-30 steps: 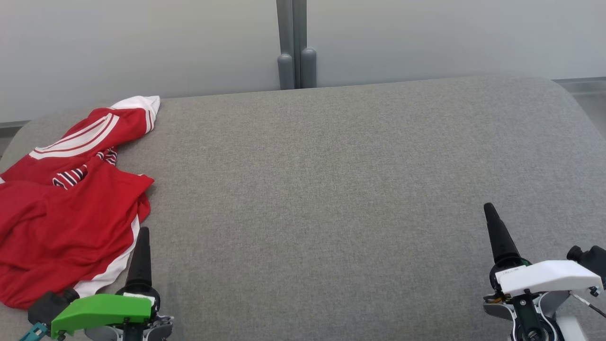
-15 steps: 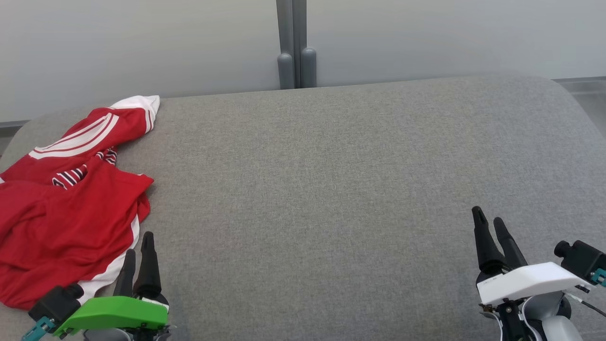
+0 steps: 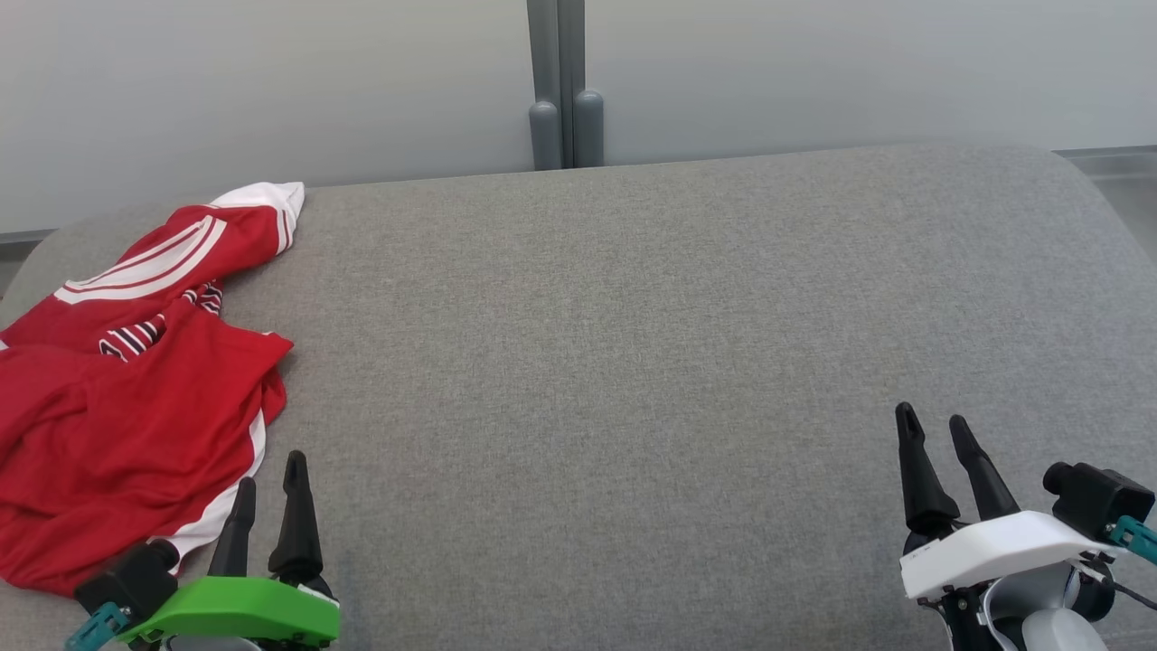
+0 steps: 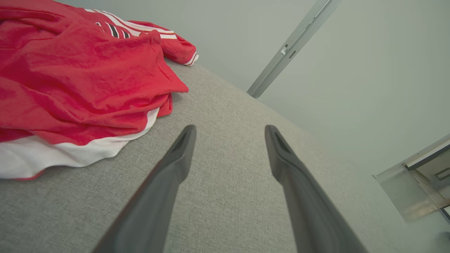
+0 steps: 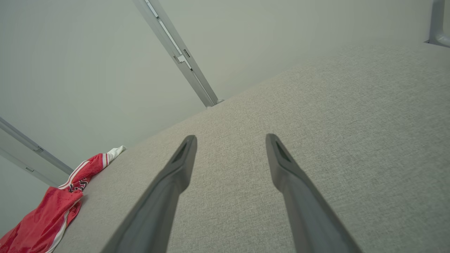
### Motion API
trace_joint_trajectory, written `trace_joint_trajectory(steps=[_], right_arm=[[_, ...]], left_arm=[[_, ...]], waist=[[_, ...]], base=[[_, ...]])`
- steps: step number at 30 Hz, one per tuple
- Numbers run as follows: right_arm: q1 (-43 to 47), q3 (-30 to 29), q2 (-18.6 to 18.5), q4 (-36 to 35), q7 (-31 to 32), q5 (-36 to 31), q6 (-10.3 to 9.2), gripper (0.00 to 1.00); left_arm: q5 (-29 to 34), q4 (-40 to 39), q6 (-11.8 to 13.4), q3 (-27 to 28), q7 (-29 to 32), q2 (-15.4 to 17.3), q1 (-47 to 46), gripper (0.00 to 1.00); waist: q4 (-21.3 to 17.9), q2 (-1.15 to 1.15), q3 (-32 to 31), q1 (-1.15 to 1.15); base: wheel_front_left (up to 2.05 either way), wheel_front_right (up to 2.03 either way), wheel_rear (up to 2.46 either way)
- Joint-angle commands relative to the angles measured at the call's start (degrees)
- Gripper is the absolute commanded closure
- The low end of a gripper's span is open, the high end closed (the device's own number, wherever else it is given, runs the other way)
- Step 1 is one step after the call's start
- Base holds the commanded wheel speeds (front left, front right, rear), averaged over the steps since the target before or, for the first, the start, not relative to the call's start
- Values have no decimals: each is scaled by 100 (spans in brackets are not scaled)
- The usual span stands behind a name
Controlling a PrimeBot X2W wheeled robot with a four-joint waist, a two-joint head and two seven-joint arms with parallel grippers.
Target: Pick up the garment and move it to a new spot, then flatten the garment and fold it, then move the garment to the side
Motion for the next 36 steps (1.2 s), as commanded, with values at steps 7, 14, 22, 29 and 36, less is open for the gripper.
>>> trace_joint_trajectory(steps=[7,14,22,29,36], right_arm=[[9,-21,-42,-67,-161,-637,2,0],[20,-31,-44,-75,-274,-1142,2,0],[43,-47,-48,-111,-397,-1667,2,0],[80,-23,-50,-126,-494,-2089,2,0],[97,-20,-53,-133,-588,-2480,2,0]], left_arm=[[599,-69,-53,-30,-133,92,43,0],[1119,-85,-59,-103,-237,137,73,0],[1571,-54,-51,-108,-349,156,127,0],[1949,38,-62,-102,-440,175,183,0],[2302,94,-84,-99,-534,188,190,0]], waist=[[-15,0,-3,0],[-27,0,0,0],[-25,0,10,0],[-24,0,7,0],[-19,0,9,0]], base=[[0,0,0],[0,0,0],[0,0,0],[0,0,0],[0,0,0]])
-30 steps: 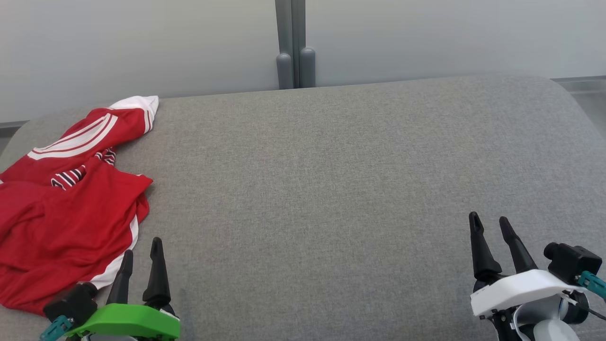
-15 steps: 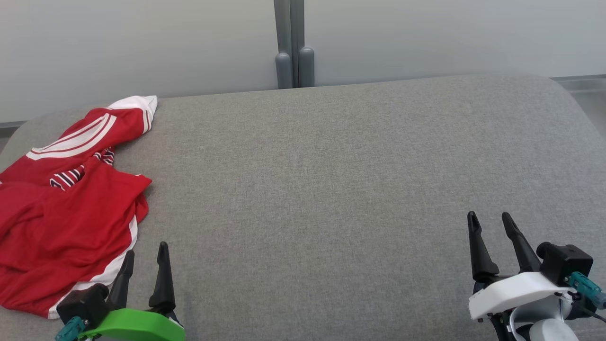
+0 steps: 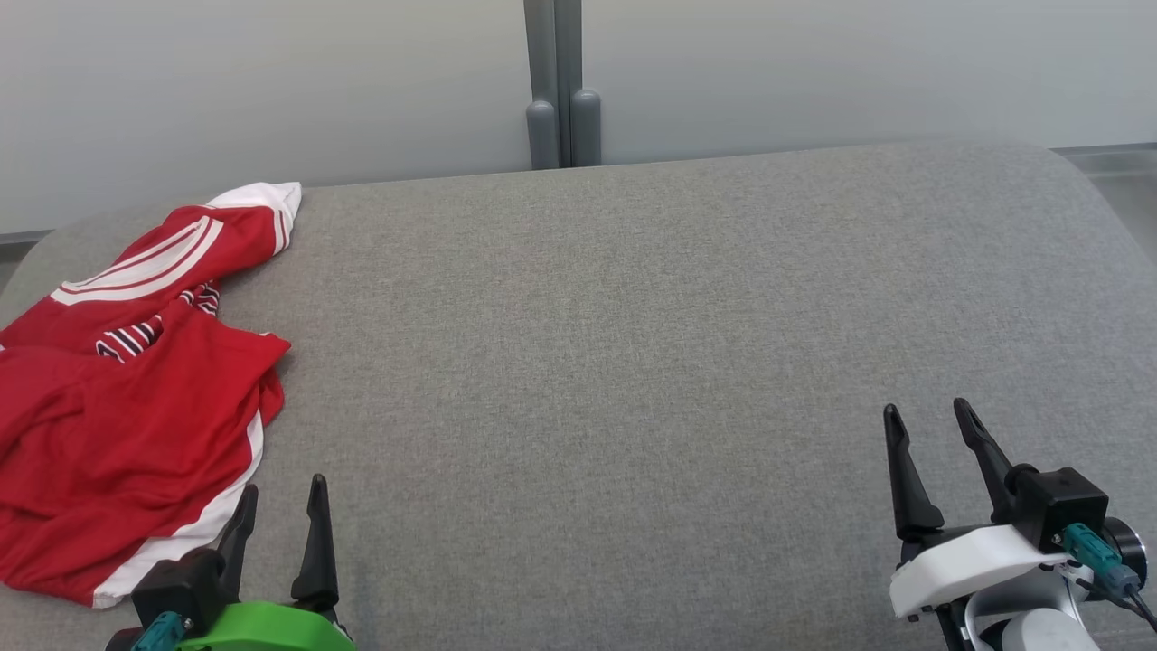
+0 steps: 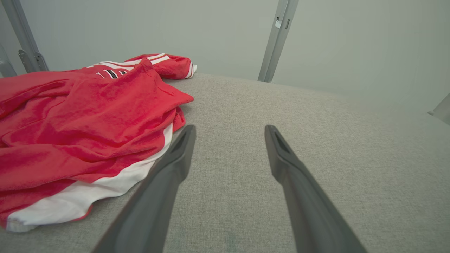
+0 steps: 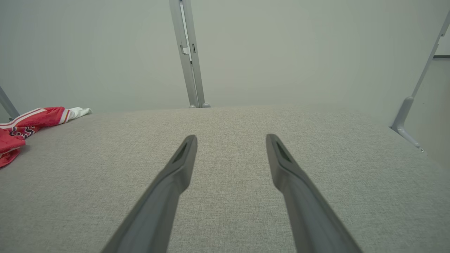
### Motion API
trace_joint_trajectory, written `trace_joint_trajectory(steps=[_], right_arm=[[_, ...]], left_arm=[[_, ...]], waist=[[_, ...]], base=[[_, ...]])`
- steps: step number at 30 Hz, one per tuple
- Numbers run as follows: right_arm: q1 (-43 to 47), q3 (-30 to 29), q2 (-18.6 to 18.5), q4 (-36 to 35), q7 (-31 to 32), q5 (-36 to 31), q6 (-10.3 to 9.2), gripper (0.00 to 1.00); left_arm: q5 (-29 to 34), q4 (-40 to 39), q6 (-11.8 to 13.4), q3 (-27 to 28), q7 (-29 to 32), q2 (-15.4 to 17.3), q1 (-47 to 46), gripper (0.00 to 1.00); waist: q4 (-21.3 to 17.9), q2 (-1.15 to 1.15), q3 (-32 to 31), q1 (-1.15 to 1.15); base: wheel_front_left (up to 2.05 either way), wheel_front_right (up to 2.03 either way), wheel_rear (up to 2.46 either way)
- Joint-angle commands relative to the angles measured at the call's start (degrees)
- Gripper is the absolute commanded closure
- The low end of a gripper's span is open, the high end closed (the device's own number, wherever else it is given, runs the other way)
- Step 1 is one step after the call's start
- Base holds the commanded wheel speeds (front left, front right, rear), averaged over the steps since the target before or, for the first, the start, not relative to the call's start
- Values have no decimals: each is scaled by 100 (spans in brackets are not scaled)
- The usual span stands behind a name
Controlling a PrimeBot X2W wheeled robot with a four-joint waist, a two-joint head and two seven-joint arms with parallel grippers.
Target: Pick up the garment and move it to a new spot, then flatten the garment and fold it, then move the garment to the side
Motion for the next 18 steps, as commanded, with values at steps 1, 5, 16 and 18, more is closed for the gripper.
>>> trace_joint_trajectory(steps=[1,5,16,18], right_arm=[[48,7,-35,-67,-73,-188,1,0],[62,5,-37,-77,-124,-405,2,0],[99,-7,-39,-103,-247,-887,1,0],[96,-11,-39,-104,-263,-980,1,0]], left_arm=[[188,-7,-30,11,-64,53,25,0],[386,1,-32,9,-122,53,51,0],[836,58,-43,34,-225,39,90,0],[915,82,-46,45,-254,34,95,0]], waist=[[0,0,-1,0],[-5,0,-5,0],[-15,0,-16,0],[-16,0,-18,0]], base=[[0,0,0],[0,0,0],[0,0,0],[0,0,0]])
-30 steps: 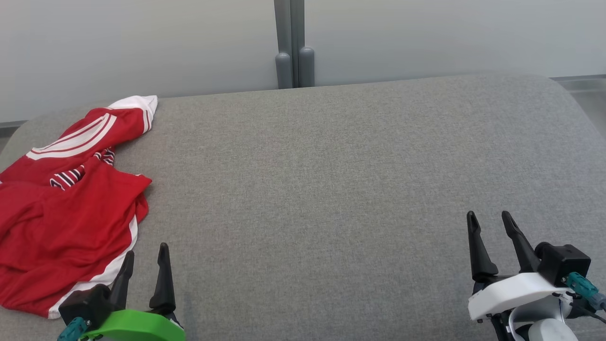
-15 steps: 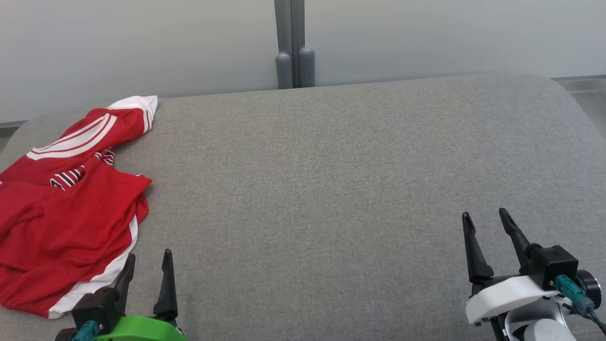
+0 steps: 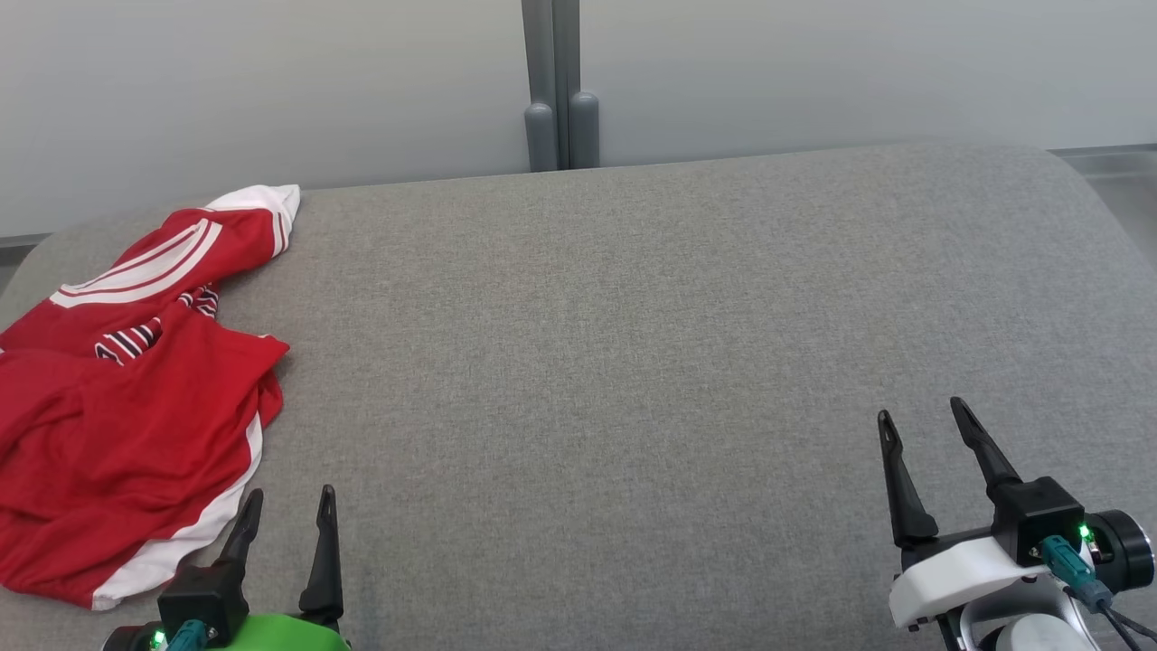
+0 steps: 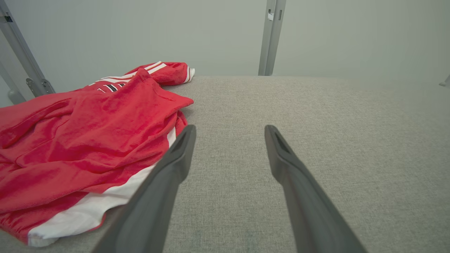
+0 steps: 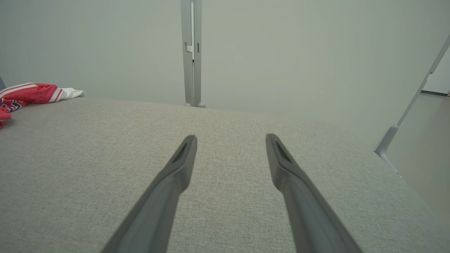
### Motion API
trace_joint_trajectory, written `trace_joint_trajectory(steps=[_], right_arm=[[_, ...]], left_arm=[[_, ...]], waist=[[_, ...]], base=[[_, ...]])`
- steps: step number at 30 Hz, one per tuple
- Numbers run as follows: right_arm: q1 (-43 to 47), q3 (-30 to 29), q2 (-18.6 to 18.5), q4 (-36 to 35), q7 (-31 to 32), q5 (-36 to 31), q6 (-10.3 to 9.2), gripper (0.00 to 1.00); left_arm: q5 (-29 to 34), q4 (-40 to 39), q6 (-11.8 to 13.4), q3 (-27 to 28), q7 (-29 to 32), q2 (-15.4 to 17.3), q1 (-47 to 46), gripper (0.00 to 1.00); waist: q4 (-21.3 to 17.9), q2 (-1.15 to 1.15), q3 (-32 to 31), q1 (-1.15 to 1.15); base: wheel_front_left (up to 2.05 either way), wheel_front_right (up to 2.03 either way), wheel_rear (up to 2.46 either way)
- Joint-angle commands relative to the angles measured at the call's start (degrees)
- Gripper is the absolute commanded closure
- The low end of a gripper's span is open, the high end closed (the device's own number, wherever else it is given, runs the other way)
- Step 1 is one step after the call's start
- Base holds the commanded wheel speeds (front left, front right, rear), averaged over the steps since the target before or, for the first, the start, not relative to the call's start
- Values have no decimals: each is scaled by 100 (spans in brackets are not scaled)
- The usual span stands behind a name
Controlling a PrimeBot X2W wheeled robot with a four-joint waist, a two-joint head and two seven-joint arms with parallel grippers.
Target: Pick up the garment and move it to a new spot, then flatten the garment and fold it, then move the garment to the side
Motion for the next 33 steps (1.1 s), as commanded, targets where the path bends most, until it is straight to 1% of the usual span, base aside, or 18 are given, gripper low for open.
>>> trace_joint_trajectory(steps=[1,8,11,17,33], right_arm=[[42,-8,-30,-45,-58,-143,0,0],[66,-45,-32,-40,-134,-398,0,0],[89,-122,-33,20,-172,-214,-1,0],[111,-142,-30,159,-201,-102,-1,0],[92,-123,-30,354,-201,-22,-1,0]], left_arm=[[125,6,-40,31,-45,25,43,0],[361,49,-39,95,-119,-5,77,0],[399,115,-36,188,-151,-44,98,0],[445,212,-73,251,-184,-68,73,0],[462,261,-117,315,-184,-87,57,0]], waist=[[1,0,-2,0],[4,0,-15,0],[-2,0,-32,0],[-4,0,-43,0],[-19,0,-87,0]], base=[[0,0,0],[0,0,0],[0,0,0],[0,0,0],[0,0,0]])
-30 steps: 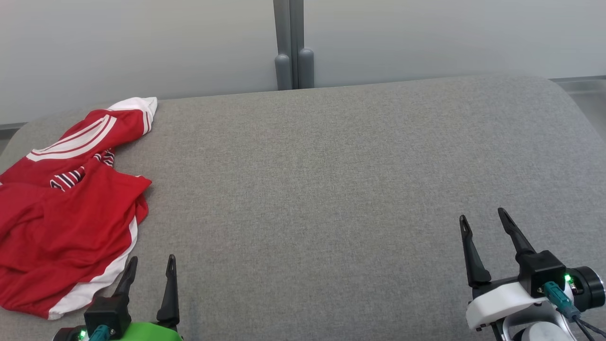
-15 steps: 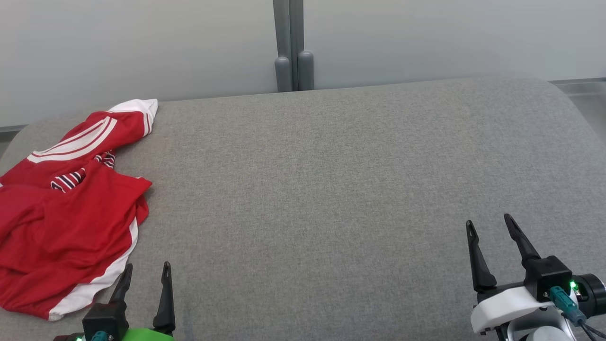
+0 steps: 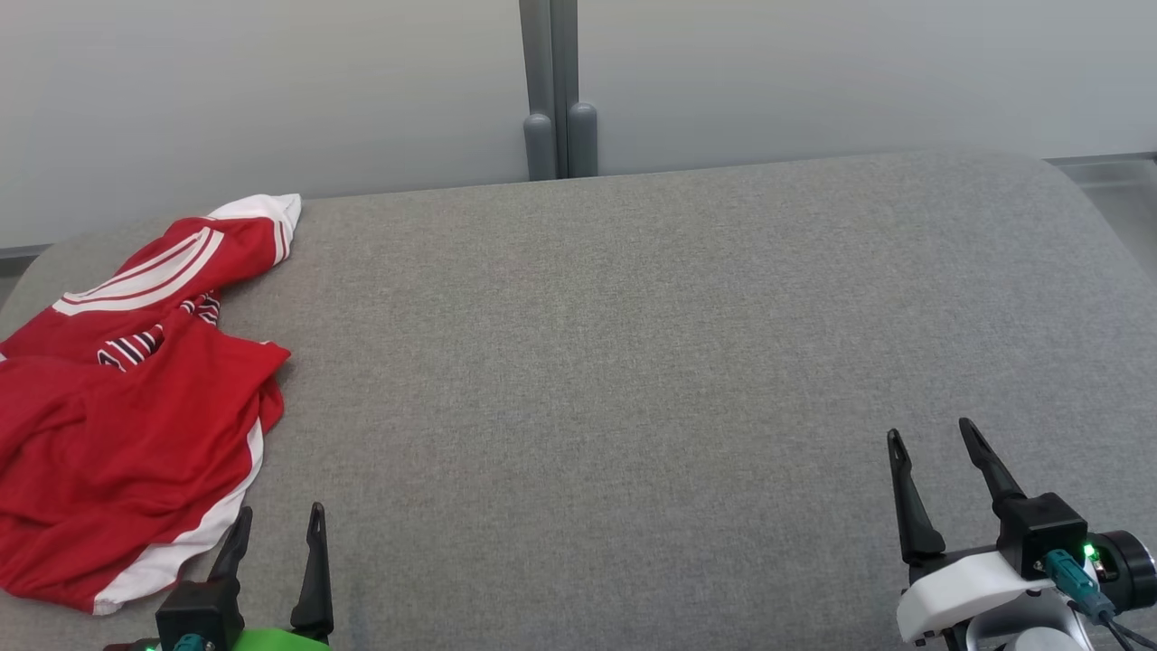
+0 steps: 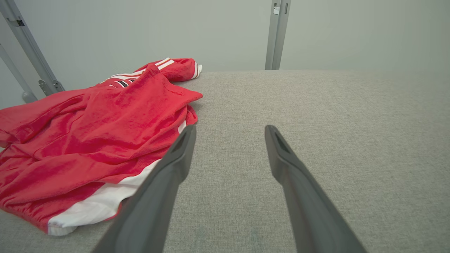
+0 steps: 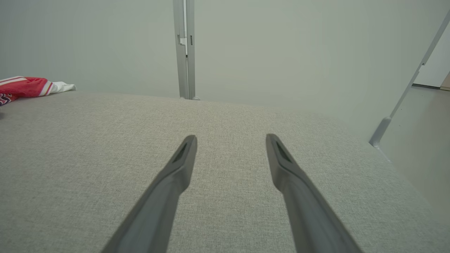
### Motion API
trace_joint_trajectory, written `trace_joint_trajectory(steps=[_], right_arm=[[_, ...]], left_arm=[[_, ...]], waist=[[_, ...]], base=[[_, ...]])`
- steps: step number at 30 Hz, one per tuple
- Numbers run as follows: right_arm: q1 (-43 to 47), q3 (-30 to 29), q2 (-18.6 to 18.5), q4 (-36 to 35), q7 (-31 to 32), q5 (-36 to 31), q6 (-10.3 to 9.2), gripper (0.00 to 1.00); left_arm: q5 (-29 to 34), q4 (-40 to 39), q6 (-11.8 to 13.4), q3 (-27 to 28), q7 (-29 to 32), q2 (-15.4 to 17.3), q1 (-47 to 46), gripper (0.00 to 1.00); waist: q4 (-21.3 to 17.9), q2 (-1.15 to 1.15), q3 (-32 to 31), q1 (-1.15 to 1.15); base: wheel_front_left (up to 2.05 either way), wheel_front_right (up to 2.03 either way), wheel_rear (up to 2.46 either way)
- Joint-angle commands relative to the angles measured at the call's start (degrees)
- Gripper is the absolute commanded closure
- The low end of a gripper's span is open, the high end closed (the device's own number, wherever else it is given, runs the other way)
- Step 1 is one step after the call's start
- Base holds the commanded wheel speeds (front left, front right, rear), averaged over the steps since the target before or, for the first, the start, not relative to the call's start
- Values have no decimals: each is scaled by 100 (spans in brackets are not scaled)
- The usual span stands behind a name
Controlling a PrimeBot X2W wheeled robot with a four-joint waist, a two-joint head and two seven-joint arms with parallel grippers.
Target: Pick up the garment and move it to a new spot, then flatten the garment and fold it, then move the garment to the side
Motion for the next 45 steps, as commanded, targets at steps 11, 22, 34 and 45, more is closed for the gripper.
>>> trace_joint_trajectory(steps=[11,22,34,45], right_arm=[[116,58,-45,-11,-19,35,-1,0],[201,168,-48,3,-19,49,-2,0],[34,507,-32,111,-19,92,-2,0],[-97,572,-163,-35,-19,42,-2,0]], left_arm=[[66,-4,-27,-19,-18,-4,-49,0],[82,12,-34,1,-18,17,50,0],[42,-146,-16,306,-17,61,322,0],[-169,440,-25,236,150,26,-471,0]], waist=[[199,0,2,0],[1677,0,-124,0],[2605,0,-219,0],[2481,0,304,0]], base=[[0,0,0],[0,0,0],[0,0,0],[0,0,0]])
